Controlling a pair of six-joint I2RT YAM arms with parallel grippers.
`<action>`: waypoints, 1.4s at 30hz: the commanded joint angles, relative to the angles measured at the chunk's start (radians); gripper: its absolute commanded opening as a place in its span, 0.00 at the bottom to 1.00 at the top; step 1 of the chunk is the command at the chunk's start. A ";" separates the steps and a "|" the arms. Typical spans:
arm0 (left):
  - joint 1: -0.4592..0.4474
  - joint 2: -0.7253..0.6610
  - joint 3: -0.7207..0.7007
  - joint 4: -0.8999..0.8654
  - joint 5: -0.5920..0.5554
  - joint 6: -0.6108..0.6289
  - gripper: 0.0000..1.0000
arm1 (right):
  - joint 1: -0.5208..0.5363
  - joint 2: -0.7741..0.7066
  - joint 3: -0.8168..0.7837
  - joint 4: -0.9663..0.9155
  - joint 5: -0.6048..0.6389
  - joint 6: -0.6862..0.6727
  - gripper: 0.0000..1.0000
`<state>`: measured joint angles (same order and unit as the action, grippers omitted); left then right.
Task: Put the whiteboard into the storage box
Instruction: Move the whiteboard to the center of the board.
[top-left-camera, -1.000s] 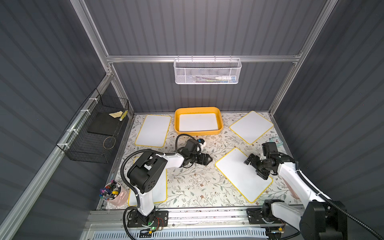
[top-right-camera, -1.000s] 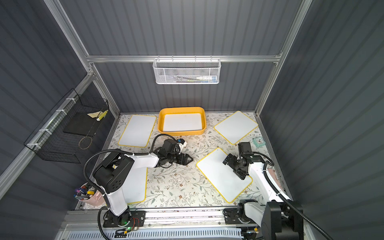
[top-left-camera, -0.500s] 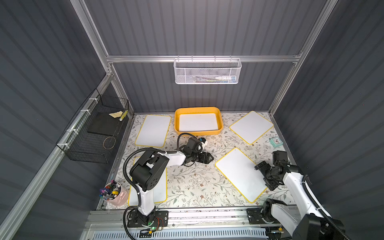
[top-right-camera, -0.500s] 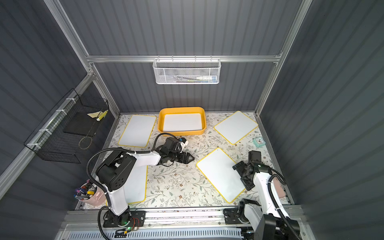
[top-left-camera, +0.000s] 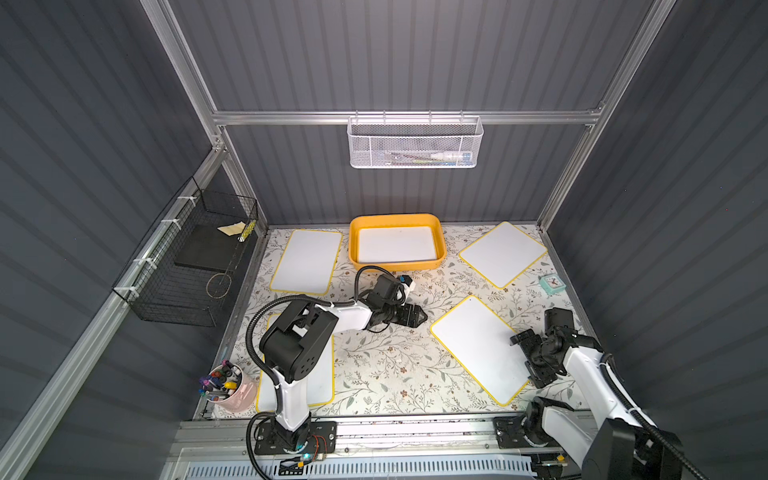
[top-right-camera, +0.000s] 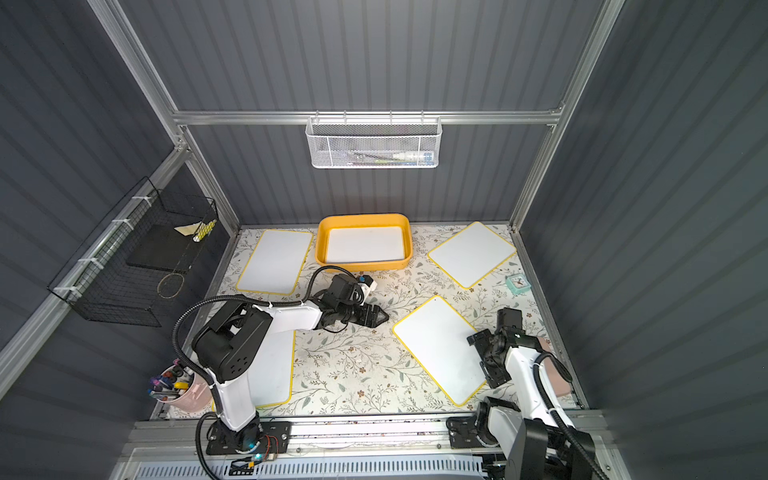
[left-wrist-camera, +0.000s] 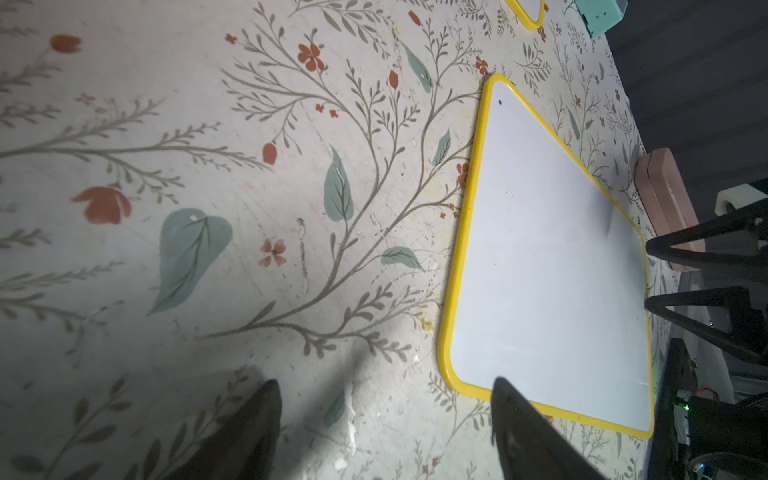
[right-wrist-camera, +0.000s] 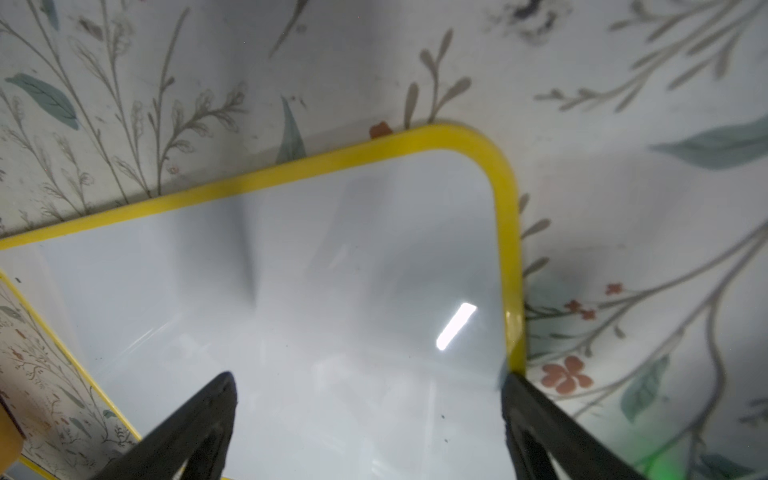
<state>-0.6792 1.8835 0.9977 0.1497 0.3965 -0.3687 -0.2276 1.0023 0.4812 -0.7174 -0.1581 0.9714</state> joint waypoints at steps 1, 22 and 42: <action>-0.002 -0.012 0.007 -0.049 -0.007 0.020 0.80 | -0.001 0.019 -0.050 0.031 -0.033 0.056 0.99; -0.002 -0.043 -0.019 -0.065 -0.025 0.024 0.80 | 0.005 -0.080 -0.026 -0.106 0.199 0.123 0.98; -0.002 -0.040 -0.017 -0.074 -0.038 0.027 0.80 | 0.125 0.268 0.062 0.198 -0.059 -0.002 0.99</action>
<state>-0.6792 1.8477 0.9768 0.1020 0.3634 -0.3580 -0.1219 1.2045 0.5594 -0.6086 -0.1368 1.0187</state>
